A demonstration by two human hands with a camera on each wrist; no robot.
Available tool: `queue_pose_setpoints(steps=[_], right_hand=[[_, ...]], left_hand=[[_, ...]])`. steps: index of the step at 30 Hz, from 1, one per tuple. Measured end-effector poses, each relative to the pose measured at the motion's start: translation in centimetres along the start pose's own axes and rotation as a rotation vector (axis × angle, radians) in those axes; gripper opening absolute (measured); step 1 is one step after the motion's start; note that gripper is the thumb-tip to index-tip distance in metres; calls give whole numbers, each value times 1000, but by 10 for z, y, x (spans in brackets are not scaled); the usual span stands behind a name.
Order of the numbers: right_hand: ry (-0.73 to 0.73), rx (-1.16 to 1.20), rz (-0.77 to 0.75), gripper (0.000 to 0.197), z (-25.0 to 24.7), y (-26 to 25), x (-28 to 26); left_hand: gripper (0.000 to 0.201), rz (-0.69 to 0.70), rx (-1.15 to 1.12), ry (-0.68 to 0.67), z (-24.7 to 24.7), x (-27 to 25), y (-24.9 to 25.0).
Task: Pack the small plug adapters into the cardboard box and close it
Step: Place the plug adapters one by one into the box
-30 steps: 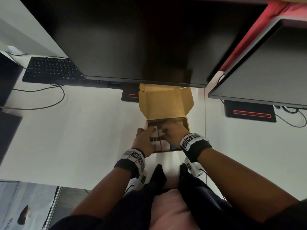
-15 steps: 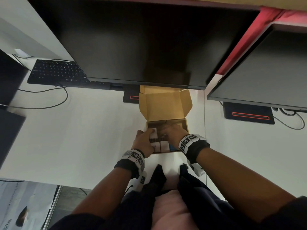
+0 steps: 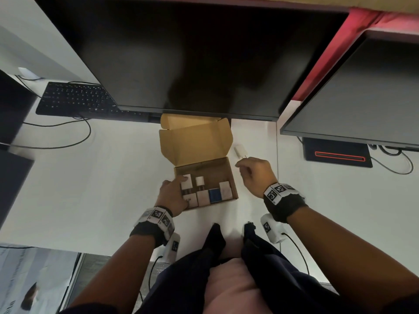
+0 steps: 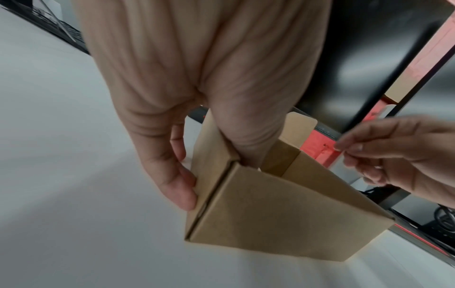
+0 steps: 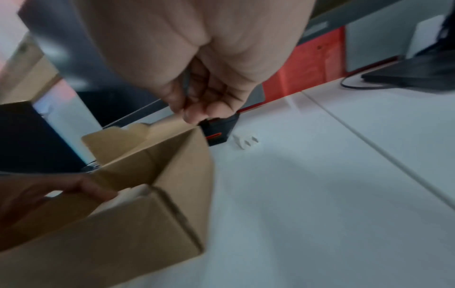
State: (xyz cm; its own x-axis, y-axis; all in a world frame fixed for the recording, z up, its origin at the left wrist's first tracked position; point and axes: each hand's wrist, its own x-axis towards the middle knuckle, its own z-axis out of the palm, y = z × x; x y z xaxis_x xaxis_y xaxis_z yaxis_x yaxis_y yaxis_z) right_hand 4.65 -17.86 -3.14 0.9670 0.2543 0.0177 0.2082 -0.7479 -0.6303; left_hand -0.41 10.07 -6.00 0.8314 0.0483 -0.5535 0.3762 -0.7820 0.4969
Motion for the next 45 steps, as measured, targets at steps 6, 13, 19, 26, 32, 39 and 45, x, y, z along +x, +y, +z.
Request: queue_pose_setpoints(steps=[6, 13, 19, 26, 32, 39, 45], right_hand=[[-374, -300, 332, 57, 7, 20, 26], [-458, -525, 322, 57, 30, 13, 55], [-379, -460, 325, 26, 26, 21, 21], [30, 49, 274, 43, -2, -5, -7], [-109, 17, 67, 41, 1, -52, 6], [-449, -251, 183, 47, 31, -54, 26], [-480, -334, 149, 50, 43, -44, 26]], left_hand=[[75, -17, -12, 13, -3, -4, -3], [75, -46, 3, -10, -5, -4, 4], [74, -24, -13, -37, -5, -2, 7], [73, 28, -34, -62, 2, -2, 24], [67, 65, -27, -72, 10, -3, 38], [66, 77, -25, -66, 13, -5, 39], [69, 83, -22, -71, 14, -4, 38]])
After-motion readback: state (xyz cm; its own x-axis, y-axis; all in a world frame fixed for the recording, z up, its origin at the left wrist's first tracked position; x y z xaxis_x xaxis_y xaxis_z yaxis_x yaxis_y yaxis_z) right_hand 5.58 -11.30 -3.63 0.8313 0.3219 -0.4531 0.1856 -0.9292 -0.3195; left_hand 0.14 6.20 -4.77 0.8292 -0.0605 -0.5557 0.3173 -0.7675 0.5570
